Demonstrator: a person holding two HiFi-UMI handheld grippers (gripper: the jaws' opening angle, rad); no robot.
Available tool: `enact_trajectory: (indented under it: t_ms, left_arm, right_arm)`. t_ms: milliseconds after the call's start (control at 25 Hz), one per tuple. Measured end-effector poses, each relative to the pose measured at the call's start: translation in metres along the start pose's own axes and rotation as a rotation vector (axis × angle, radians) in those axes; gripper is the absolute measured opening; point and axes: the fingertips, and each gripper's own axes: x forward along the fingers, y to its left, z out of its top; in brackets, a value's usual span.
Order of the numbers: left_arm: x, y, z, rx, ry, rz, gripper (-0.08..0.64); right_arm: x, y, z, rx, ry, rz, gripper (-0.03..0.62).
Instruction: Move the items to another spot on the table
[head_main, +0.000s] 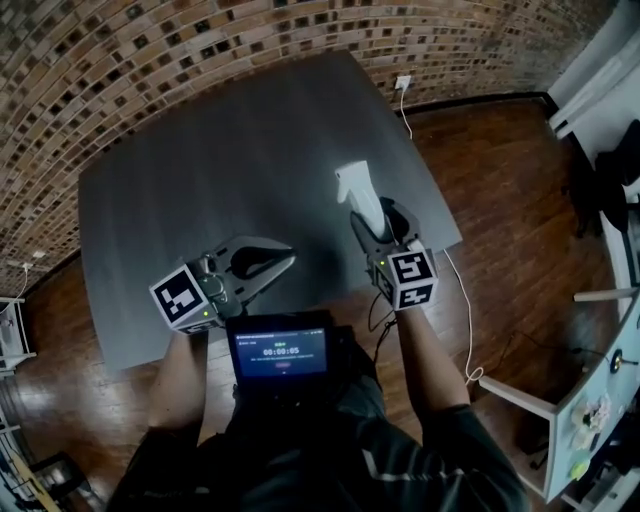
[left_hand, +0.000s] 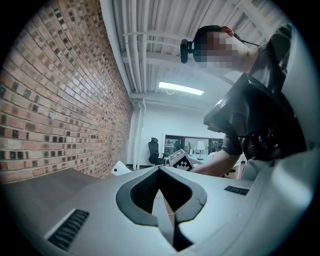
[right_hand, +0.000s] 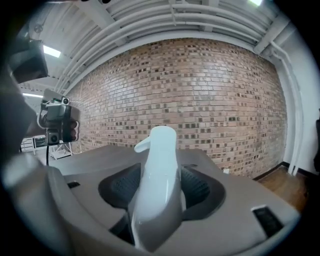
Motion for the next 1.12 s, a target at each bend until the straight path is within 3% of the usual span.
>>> enact_trajectory:
  t_ms: [440, 800, 1120]
  left_arm:
    - [-0.058, -0.023, 0.038, 0.063, -0.004, 0.154, -0.003]
    - [-0.17, -0.068, 0.061, 0.128, -0.04, 0.344, -0.004]
    - [-0.298, -0.135, 0.072, 0.16, -0.058, 0.504, -0.003]
  right_arm:
    - [-0.002, 0.083, 0.058, -0.016, -0.081, 0.19, 0.258]
    - [0.005, 0.215, 0.087, -0.09, -0.11, 0.375, 0.258]
    - [-0.005, 0.36, 0.093, -0.117, -0.102, 0.511, 0.258]
